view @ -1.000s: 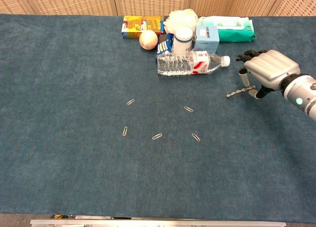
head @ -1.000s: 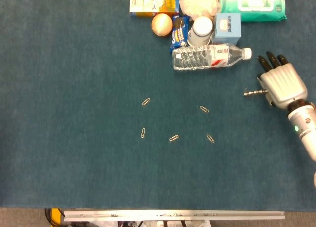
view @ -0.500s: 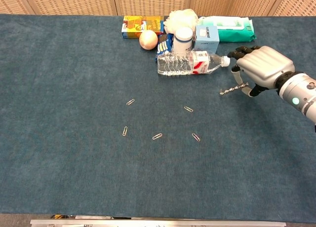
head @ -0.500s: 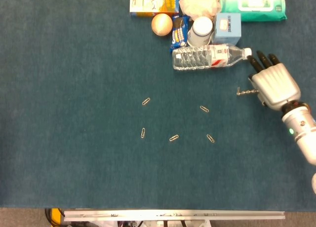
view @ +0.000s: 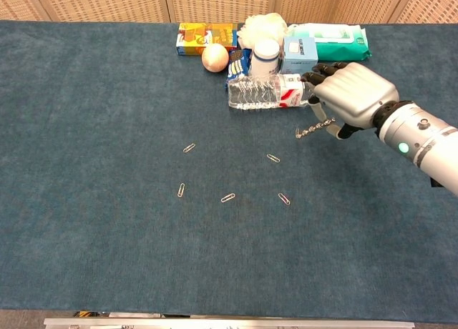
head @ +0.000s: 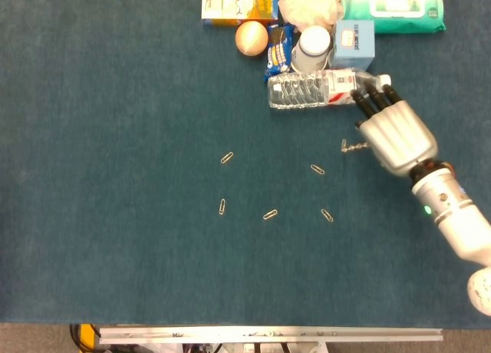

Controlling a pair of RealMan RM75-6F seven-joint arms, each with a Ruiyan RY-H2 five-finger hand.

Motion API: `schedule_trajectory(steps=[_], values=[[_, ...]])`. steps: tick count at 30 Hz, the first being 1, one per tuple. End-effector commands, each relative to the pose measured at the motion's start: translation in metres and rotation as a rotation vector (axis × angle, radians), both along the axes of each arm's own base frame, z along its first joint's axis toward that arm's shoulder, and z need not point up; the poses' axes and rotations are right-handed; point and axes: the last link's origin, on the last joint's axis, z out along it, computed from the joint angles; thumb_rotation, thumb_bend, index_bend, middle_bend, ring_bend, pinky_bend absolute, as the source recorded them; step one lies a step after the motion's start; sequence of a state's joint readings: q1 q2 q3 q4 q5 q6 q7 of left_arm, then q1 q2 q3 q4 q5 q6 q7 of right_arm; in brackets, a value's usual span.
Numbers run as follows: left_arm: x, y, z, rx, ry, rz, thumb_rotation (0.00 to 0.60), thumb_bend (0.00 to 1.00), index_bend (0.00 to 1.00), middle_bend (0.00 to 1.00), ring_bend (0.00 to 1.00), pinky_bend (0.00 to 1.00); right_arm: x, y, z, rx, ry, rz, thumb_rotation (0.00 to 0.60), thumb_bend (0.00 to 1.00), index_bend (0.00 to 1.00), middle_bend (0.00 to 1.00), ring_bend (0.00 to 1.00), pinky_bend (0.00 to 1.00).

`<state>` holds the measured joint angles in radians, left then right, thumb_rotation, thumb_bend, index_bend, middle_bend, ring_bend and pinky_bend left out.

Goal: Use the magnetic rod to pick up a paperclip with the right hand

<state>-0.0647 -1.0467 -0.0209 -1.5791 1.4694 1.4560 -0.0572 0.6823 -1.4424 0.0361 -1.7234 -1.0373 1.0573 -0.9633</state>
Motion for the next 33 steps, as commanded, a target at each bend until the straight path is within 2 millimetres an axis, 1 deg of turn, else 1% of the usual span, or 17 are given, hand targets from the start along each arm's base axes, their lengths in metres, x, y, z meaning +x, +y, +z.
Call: schedule_trajectory(steps=[1, 7, 11, 33], values=[[-0.001, -0.001, 0.002, 0.007, -0.004, 0.003, 0.6, 0.22, 0.58, 0.47, 0.57, 0.83, 0.008, 0.004, -0.005, 0.014, -0.003, 0.02, 0.6, 0.32, 0.62, 0.12, 0.0, 0.16], [-0.002, -0.002, 0.005, 0.013, -0.006, 0.008, 0.6, 0.22, 0.58, 0.47, 0.57, 0.83, 0.02, 0.012, -0.011, 0.036, -0.008, 0.057, 0.6, 0.32, 0.62, 0.12, 0.0, 0.16], [-0.001, -0.003, 0.006, 0.013, -0.005, 0.008, 0.6, 0.22, 0.58, 0.47, 0.57, 0.83, 0.025, 0.015, -0.014, 0.043, -0.004, 0.072, 0.6, 0.32, 0.62, 0.12, 0.0, 0.16], [-0.004, -0.004, 0.012, 0.031, -0.015, 0.025, 0.6, 0.22, 0.58, 0.47, 0.57, 0.83, 0.024, 0.02, -0.034, 0.086, 0.038, 0.075, 0.6, 0.32, 0.62, 0.12, 0.0, 0.16]])
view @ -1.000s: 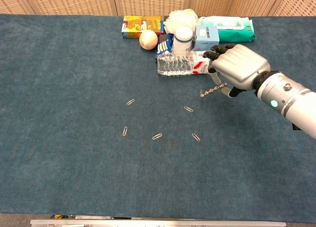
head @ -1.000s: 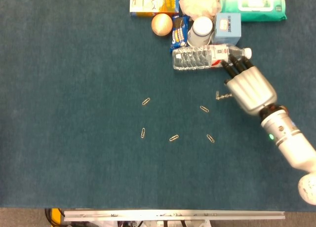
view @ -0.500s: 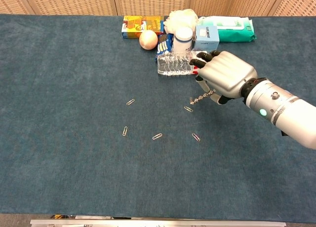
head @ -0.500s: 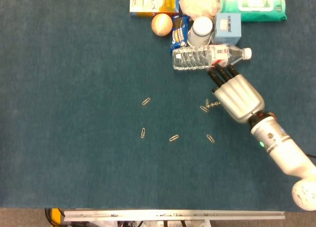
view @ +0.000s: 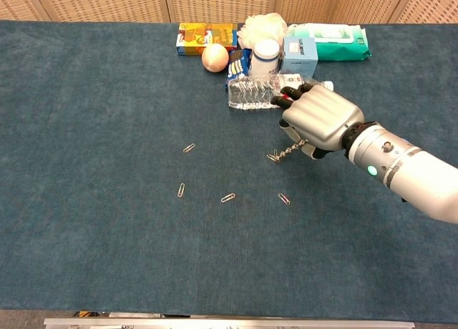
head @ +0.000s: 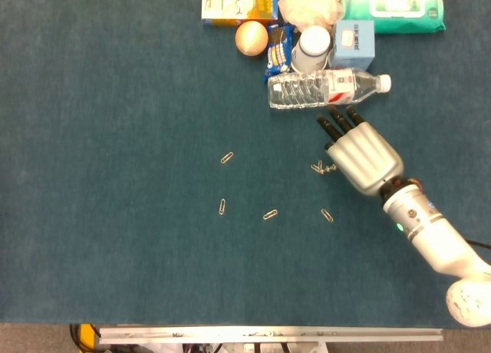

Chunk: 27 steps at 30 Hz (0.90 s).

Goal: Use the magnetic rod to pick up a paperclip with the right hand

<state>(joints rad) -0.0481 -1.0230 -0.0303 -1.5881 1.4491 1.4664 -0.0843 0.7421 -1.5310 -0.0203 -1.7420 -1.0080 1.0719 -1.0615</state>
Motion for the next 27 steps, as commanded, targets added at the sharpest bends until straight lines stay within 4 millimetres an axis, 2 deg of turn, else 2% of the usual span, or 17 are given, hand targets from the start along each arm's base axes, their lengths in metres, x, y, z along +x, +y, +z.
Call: schedule_trajectory(steps=[1, 10, 16, 21, 27], values=[[0.0, 0.0, 0.001, 0.002, -0.003, 0.0, 0.6, 0.22, 0.58, 0.47, 0.57, 0.83, 0.0, 0.0, -0.002, 0.005, 0.002, -0.001, 0.6, 0.32, 0.62, 0.12, 0.0, 0.16], [0.0, -0.001, 0.002, 0.003, -0.003, -0.003, 0.6, 0.22, 0.58, 0.47, 0.57, 0.83, -0.001, 0.0, 0.0, -0.002, -0.001, -0.001, 0.6, 0.32, 0.62, 0.12, 0.0, 0.16], [0.0, -0.001, 0.001, 0.002, 0.0, 0.001, 0.6, 0.22, 0.58, 0.47, 0.57, 0.83, -0.005, 0.001, 0.014, -0.034, -0.007, 0.0, 0.6, 0.32, 0.62, 0.12, 0.0, 0.16], [0.0, 0.0, 0.0, -0.002, 0.003, -0.001, 0.6, 0.22, 0.58, 0.47, 0.57, 0.83, -0.019, 0.006, 0.034, -0.072, -0.016, -0.014, 0.6, 0.32, 0.62, 0.12, 0.0, 0.16], [0.0, 0.003, -0.003, -0.011, 0.013, 0.004, 0.6, 0.22, 0.58, 0.47, 0.57, 0.83, -0.048, 0.012, 0.056, -0.113, -0.026, -0.057, 0.6, 0.32, 0.62, 0.12, 0.0, 0.16]])
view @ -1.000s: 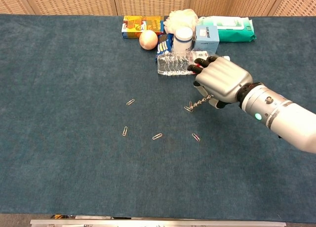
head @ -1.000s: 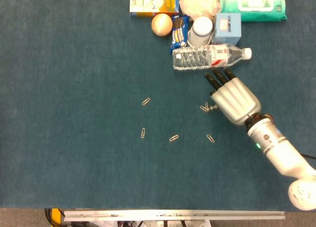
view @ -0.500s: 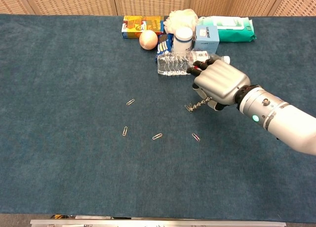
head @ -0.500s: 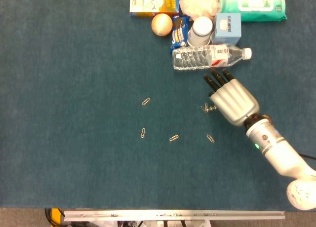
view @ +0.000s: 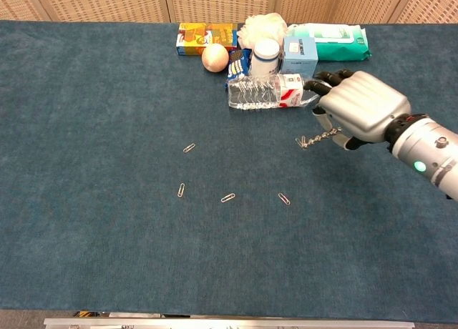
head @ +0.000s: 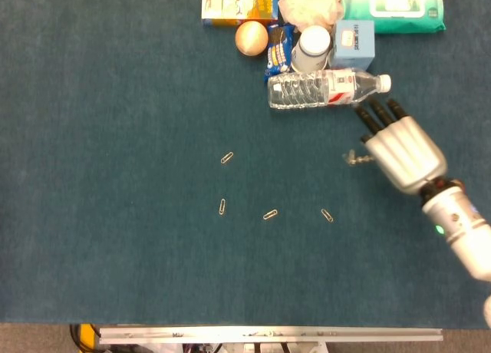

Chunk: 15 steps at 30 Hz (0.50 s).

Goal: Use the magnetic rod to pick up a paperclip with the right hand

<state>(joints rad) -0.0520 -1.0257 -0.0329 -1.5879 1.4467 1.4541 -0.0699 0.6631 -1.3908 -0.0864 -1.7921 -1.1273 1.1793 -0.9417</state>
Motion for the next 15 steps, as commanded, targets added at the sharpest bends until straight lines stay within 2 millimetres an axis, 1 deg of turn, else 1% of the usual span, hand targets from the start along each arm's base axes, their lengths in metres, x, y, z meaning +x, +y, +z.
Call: schedule_trajectory(steps=[1, 10, 15], values=[[0.0, 0.001, -0.002, -0.005, 0.004, 0.002, 0.6, 0.22, 0.58, 0.47, 0.57, 0.83, -0.019, 0.006, 0.013, -0.024, -0.01, -0.03, 0.6, 0.32, 0.62, 0.12, 0.0, 0.16], [-0.001, 0.005, -0.007, -0.021, 0.015, 0.007, 0.6, 0.22, 0.58, 0.47, 0.57, 0.83, -0.054, 0.017, 0.036, -0.065, -0.03, -0.09, 0.6, 0.32, 0.62, 0.12, 0.0, 0.16], [-0.001, 0.007, -0.009, -0.026, 0.016, 0.006, 0.6, 0.22, 0.58, 0.47, 0.57, 0.83, -0.075, 0.027, 0.041, -0.072, -0.042, -0.142, 0.6, 0.32, 0.62, 0.13, 0.0, 0.16]])
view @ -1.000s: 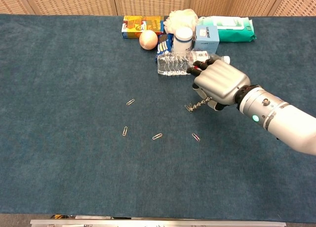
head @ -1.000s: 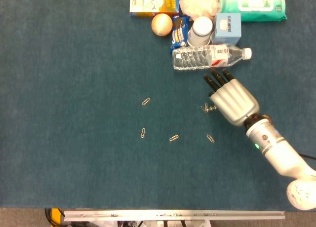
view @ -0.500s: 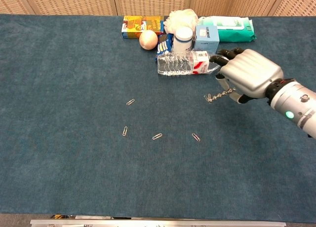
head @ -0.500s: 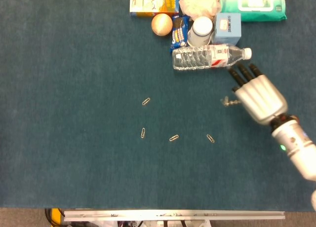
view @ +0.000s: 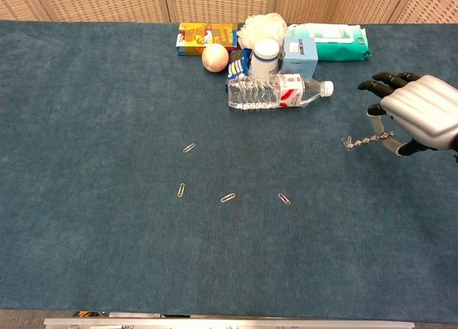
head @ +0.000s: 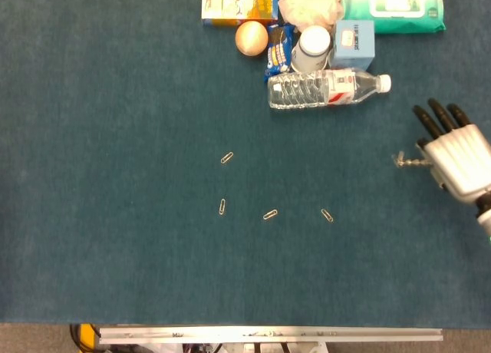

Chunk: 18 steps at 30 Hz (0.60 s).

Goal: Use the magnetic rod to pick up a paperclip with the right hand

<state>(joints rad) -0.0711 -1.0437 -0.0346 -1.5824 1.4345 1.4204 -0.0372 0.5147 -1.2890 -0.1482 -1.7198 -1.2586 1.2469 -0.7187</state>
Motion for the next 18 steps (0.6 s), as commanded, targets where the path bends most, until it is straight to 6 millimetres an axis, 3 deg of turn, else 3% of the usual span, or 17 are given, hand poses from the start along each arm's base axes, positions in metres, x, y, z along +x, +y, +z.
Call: schedule_trajectory(steps=[1, 7, 9, 14, 18], values=[[0.0, 0.001, 0.0, 0.0, -0.002, 0.0, 0.6, 0.22, 0.58, 0.47, 0.57, 0.83, -0.017, 0.008, 0.003, -0.003, -0.001, -0.038, 0.6, 0.32, 0.62, 0.13, 0.0, 0.16], [0.0, 0.003, -0.002, -0.012, 0.001, -0.001, 0.6, 0.22, 0.58, 0.47, 0.57, 0.83, -0.038, 0.013, 0.001, 0.005, -0.002, -0.103, 0.6, 0.32, 0.6, 0.13, 0.0, 0.16], [0.0, 0.003, -0.004, -0.017, 0.002, -0.001, 0.6, 0.22, 0.58, 0.47, 0.57, 0.83, -0.041, 0.013, 0.0, 0.007, -0.003, -0.113, 0.6, 0.32, 0.54, 0.13, 0.0, 0.16], [0.0, 0.005, -0.004, -0.019, 0.003, 0.0, 0.6, 0.22, 0.58, 0.47, 0.57, 0.83, -0.042, 0.014, 0.006, -0.01, -0.028, -0.12, 0.6, 0.29, 0.28, 0.13, 0.0, 0.16], [0.0, 0.005, -0.004, -0.021, -0.001, 0.0, 0.6, 0.22, 0.58, 0.47, 0.57, 0.83, -0.041, 0.017, 0.017, -0.038, -0.069, -0.124, 0.6, 0.23, 0.18, 0.13, 0.0, 0.16]])
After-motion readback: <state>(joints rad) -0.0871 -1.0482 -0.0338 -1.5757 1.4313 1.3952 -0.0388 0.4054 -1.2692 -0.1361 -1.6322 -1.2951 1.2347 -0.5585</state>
